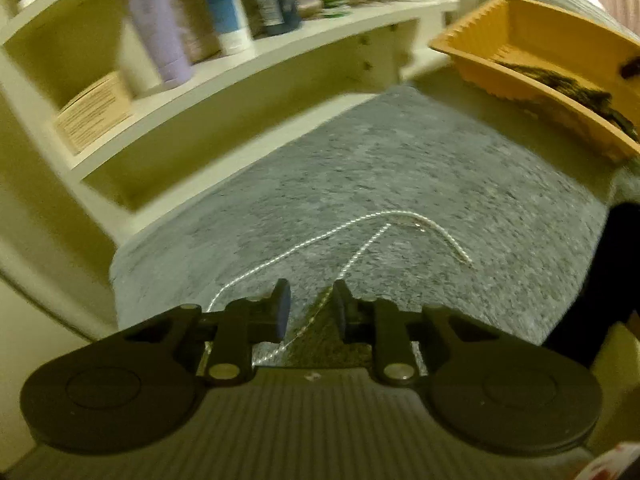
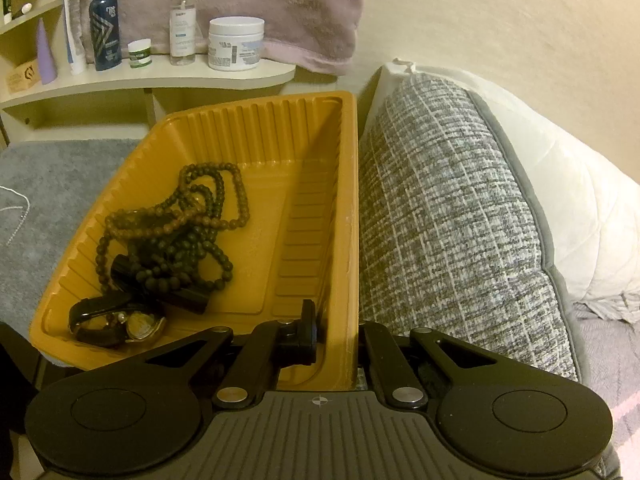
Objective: Organize jewelry
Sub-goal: 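Move the left tool to the rug and pinch the white pearl strand, then lift the pearl strand over the tray and release it with the left tool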
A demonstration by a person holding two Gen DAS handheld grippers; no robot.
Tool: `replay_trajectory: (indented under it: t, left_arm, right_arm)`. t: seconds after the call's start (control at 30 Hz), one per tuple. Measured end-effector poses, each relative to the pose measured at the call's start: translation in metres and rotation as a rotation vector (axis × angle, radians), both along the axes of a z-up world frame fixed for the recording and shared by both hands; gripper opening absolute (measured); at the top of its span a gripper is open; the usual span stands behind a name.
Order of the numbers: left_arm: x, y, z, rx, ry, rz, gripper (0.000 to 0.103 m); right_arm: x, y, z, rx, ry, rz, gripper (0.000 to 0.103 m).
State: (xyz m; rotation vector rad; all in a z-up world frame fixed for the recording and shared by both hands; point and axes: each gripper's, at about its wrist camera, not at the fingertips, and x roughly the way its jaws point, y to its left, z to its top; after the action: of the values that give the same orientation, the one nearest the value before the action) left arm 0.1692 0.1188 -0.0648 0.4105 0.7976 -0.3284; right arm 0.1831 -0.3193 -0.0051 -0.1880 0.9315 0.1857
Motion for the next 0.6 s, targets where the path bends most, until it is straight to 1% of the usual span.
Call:
replay_trajectory:
  t: [0.1, 0.17, 0.23, 0.3, 0.47, 0.6]
  left_arm:
    - [0.003, -0.003, 0.002, 0.02, 0.021, -0.065, 0.017]
    - [0.006, -0.004, 0.003, 0.026, 0.03, -0.089, 0.015]
    - [0.008, -0.006, 0.003, 0.03, 0.043, -0.114, 0.011]
    - [0.008, -0.009, 0.004, 0.035, 0.054, -0.131, 0.004]
    - [0.011, -0.013, 0.007, 0.046, 0.08, -0.123, 0.001]
    - [0.006, -0.013, 0.017, 0.027, 0.031, -0.107, 0.001]
  right_arm:
    - [0.0, 0.0, -0.001, 0.0, 0.002, -0.003, 0.004]
    - [0.0, 0.0, -0.001, 0.0, 0.003, -0.004, 0.005]
    - [0.0, 0.0, -0.001, 0.0, 0.004, -0.005, 0.005]
    - [0.001, 0.0, -0.001, 0.0, 0.004, -0.006, 0.005]
    - [0.0, 0.0, -0.001, 0.0, 0.002, -0.007, 0.005]
    - [0.0, -0.001, -0.001, 0.002, 0.0, -0.009, 0.005]
